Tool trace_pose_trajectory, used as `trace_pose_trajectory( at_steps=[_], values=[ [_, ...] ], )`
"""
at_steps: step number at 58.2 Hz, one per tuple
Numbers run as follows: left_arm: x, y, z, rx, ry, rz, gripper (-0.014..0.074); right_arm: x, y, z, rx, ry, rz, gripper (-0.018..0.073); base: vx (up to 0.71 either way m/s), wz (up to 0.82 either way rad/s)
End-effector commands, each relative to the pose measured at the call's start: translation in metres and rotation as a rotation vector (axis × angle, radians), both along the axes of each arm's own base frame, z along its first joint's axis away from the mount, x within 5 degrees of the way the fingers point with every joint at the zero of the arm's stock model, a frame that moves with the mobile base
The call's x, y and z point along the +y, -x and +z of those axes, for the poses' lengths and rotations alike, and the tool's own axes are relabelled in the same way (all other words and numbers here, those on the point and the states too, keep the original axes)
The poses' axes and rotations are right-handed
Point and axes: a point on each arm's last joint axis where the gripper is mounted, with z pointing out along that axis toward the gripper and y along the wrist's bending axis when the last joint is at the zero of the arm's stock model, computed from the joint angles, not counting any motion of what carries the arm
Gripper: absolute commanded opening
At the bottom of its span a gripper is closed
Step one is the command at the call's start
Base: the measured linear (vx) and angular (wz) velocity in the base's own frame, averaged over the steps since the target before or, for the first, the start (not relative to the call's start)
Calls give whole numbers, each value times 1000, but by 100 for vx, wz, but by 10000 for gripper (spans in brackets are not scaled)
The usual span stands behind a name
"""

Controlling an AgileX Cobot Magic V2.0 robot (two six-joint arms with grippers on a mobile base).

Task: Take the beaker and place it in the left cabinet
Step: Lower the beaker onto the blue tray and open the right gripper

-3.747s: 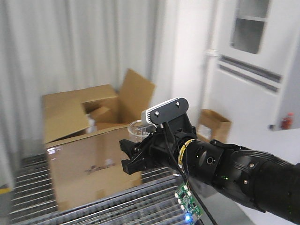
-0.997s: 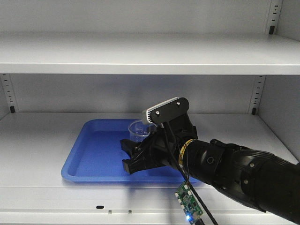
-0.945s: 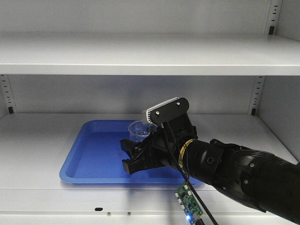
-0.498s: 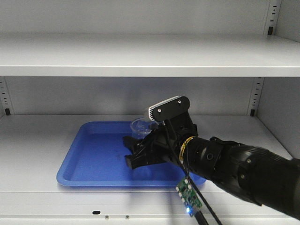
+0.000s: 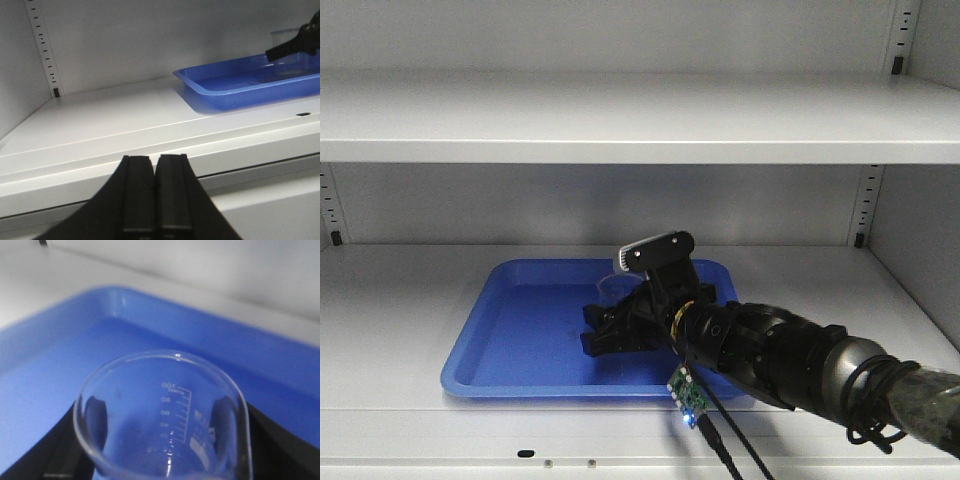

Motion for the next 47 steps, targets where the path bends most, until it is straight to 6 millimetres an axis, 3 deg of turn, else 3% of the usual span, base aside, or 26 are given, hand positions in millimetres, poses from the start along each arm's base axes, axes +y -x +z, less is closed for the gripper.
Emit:
trace_pose_trajectory(
  at_steps=[1, 16, 23, 32, 39, 47],
  values=[
    [0, 1, 2, -76, 15, -4, 1, 2, 5, 41, -108, -94, 38, 17, 0, 0],
    [0, 1, 2, -76, 15, -4, 1, 3, 2, 34, -94, -87, 39, 152, 0, 0],
    [0, 1, 2, -76, 15, -4, 1, 3, 3, 36, -100, -91, 41, 315, 0, 0],
    [0, 1, 2, -76, 15, -4, 1, 3, 3, 37, -102, -94, 44, 587, 0, 0],
    [0, 1, 2, -76, 15, -4, 1, 4, 5, 41, -118, -108, 56, 726, 0, 0],
    [0, 1, 2, -76, 15, -4, 1, 2, 9, 53, -144, -122, 62, 724, 0, 0]
  ],
)
